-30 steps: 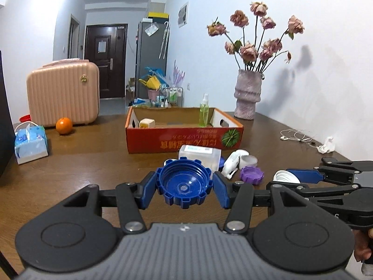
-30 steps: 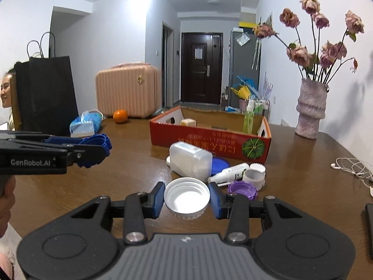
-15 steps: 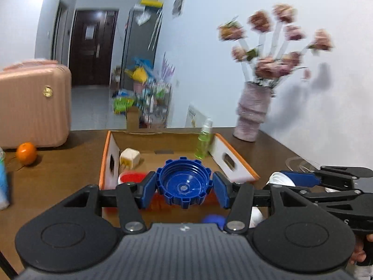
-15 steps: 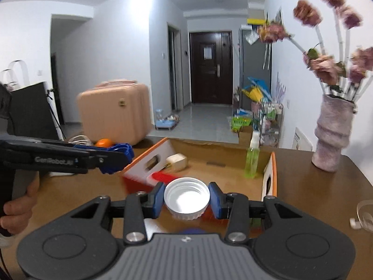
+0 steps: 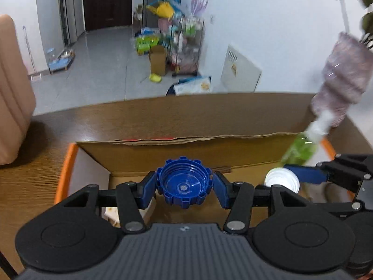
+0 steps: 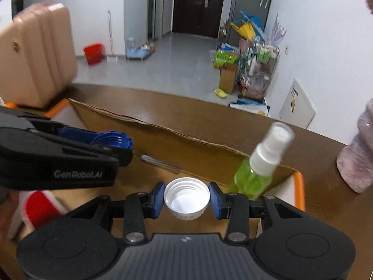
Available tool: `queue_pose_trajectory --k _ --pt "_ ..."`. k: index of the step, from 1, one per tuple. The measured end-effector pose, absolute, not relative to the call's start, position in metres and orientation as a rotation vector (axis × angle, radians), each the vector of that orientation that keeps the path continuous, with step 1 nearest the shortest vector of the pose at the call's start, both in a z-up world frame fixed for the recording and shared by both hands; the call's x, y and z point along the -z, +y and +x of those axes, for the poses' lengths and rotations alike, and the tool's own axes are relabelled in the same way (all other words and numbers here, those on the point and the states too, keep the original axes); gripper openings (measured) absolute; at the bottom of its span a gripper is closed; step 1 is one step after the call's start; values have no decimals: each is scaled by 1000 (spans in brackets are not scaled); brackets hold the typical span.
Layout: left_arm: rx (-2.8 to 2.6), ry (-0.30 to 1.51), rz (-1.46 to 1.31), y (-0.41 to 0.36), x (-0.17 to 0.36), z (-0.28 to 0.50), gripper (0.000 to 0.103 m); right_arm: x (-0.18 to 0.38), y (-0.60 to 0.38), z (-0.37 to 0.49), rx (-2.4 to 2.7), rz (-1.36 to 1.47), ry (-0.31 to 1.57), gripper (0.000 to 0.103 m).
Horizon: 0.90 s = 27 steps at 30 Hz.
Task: Organize rigid objects
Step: 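Carry the blue and white caps into the box and open both tools, then pull both tools back from the box toward the table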
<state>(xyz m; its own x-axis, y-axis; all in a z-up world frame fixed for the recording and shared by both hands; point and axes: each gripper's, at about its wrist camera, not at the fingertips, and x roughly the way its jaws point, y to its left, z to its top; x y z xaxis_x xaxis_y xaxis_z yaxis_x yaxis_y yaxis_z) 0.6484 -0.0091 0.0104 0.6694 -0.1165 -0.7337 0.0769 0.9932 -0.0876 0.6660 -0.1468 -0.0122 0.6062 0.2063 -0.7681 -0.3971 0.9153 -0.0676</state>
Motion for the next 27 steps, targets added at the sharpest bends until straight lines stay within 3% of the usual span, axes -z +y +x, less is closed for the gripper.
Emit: queue_pose_trajectory --k 6,11,18,27 --pt "100 887 -49 -4 11 680 54 27 -135 682 -344 -278 885 40" --pt "106 862 -32 -3 0 668 57 3 -140 665 -340 -271 858 41" --pt "110 784 -29 7 -72 614 63 -87 -163 594 -341 -296 761 49" --pt "83 618 13 23 -186 477 76 -180 -209 457 -348 -264 633 59"
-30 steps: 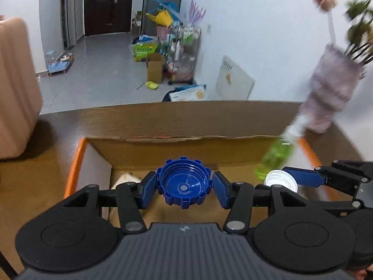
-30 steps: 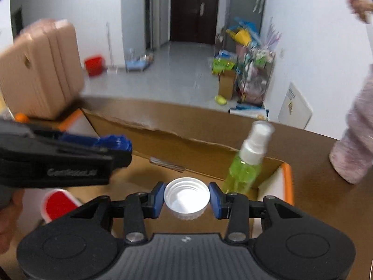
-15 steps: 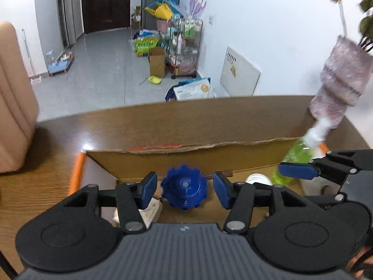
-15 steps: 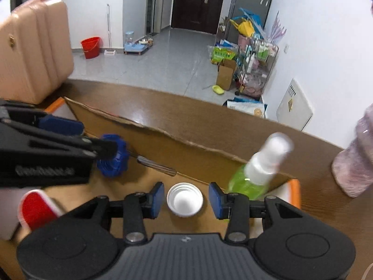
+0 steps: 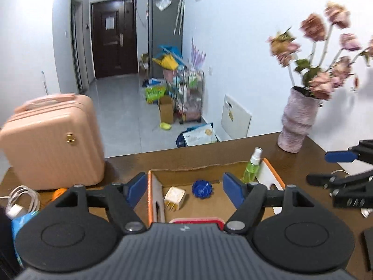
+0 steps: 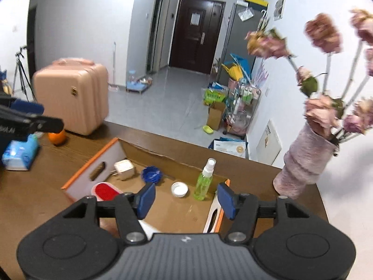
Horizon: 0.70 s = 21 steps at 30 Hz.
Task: Organize rigid objects
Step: 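Pull both tools back from the box toward the table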
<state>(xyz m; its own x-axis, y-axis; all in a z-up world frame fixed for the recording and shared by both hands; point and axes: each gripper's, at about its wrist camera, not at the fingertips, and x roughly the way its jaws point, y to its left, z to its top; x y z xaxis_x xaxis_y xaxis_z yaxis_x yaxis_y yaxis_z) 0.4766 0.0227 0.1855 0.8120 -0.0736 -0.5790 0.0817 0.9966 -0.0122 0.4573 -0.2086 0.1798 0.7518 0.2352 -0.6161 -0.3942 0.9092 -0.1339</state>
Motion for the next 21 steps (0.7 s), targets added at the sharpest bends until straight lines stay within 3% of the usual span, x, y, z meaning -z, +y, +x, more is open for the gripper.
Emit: queue_pose_trajectory --k 11,21 --pt "144 534 26 27 -188 308 81 -172 -252 309 -441 -140 471 65" --pt "113 357 79 23 -101 159 84 -77 -275 179 -448 41 392 66"
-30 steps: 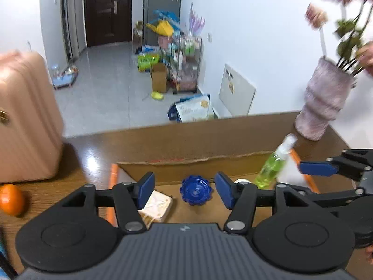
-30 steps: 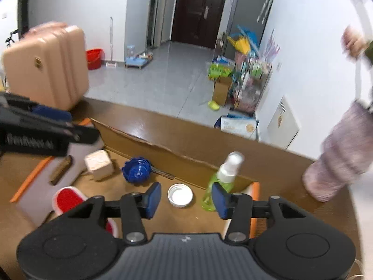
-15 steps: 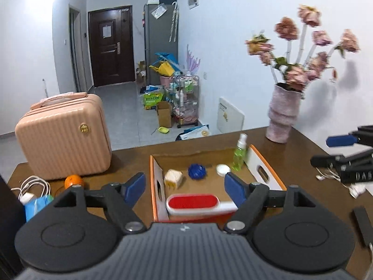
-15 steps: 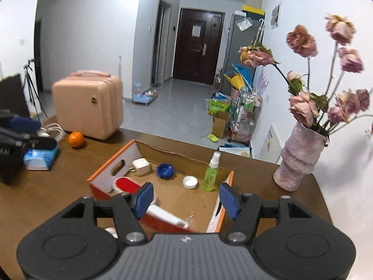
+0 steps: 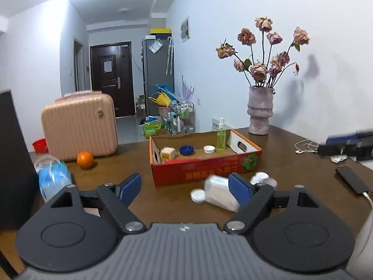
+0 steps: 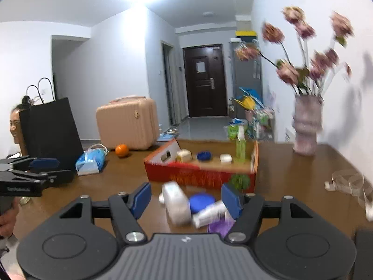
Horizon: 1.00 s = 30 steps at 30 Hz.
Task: Organize rigid objects
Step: 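Pull both tools back from the box toward the table, then grasp the white plastic bottle lying on the table with both tools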
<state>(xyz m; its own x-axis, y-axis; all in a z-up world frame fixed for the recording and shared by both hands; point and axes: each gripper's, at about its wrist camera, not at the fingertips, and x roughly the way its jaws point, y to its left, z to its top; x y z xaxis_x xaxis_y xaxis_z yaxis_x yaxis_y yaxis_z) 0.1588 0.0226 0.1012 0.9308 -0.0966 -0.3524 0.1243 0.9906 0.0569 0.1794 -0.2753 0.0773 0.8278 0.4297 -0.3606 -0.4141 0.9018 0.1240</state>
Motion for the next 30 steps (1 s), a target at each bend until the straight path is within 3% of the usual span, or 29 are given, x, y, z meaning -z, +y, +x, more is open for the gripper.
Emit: queue_pose_trajectory --k 11,16,20,23,27,28,30 --pt "55 426 -79 40 -24 94 85 2 -265 142 -368 78 481 66" --pt "31 428 -26 41 -17 116 84 11 -257 164 -386 123 497 66" --pt "61 462 -45 39 -15 163 79 12 -248 207 -413 196 528 56" --pt "125 466 -52 31 -16 212 76 15 -236 245 -437 228 549 56" --pt "215 481 -27 15 -14 285 61 18 -216 288 -454 235 548 53" --pt "232 502 -31 12 -13 302 53 19 -214 299 -461 267 561 49" --pt "280 530 -62 10 -7 329 47 24 -213 317 -477 330 597 37"
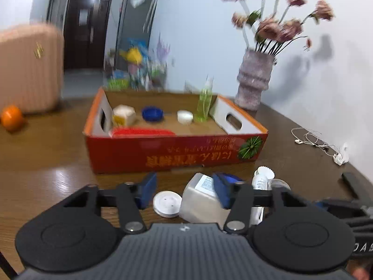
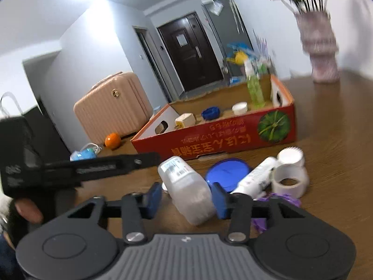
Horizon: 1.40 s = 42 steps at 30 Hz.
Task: Organize rigid objects
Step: 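Grasp the white plastic bottle lying on the table with both tools, then carry the white plastic bottle into the box and open both tools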
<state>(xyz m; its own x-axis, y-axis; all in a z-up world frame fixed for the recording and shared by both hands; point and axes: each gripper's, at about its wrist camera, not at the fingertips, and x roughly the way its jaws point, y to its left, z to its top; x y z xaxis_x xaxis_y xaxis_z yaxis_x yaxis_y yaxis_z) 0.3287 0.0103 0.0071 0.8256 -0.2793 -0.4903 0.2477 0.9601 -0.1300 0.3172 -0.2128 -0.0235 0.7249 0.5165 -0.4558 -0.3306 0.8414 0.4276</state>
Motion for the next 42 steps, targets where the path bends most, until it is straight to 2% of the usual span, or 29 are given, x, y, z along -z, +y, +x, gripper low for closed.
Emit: queue_pose_trajectory --k 2,4,5,7,10,15,21,28,31,35,39,41,42 --pt "308 596 -110 10 0 354 39 30 -213 331 -475 377 625 26" --pt "362 642 -167 12 8 371 32 34 -216 336 -476 419 630 23" --pt "395 656 -212 14 12 376 28 34 -217 336 -476 424 627 18" --pt "419 677 -277 20 15 378 25 33 -218 333 -478 419 635 16" --pt "418 697 -331 25 16 365 25 32 -220 319 -492 394 636 16" --pt "379 680 -349 26 19 300 25 36 -217 280 -533 310 641 17" --pt "348 676 -356 23 29 226 26 44 -215 223 -582 227 643 23" --pt "366 689 -314 17 37 169 35 48 -217 178 -604 192 669 30" --pt "390 700 -338 19 41 159 44 41 -222 175 -605 214 654 30" --pt "390 670 -347 25 32 157 46 34 -228 183 -585 256 635 30" --pt "388 667 -386 31 27 172 46 39 -229 202 -559 309 675 30" --pt "391 690 -396 29 29 182 44 42 -231 210 -583 354 702 24" --pt "408 702 -403 29 32 186 42 43 -232 214 -601 383 720 24"
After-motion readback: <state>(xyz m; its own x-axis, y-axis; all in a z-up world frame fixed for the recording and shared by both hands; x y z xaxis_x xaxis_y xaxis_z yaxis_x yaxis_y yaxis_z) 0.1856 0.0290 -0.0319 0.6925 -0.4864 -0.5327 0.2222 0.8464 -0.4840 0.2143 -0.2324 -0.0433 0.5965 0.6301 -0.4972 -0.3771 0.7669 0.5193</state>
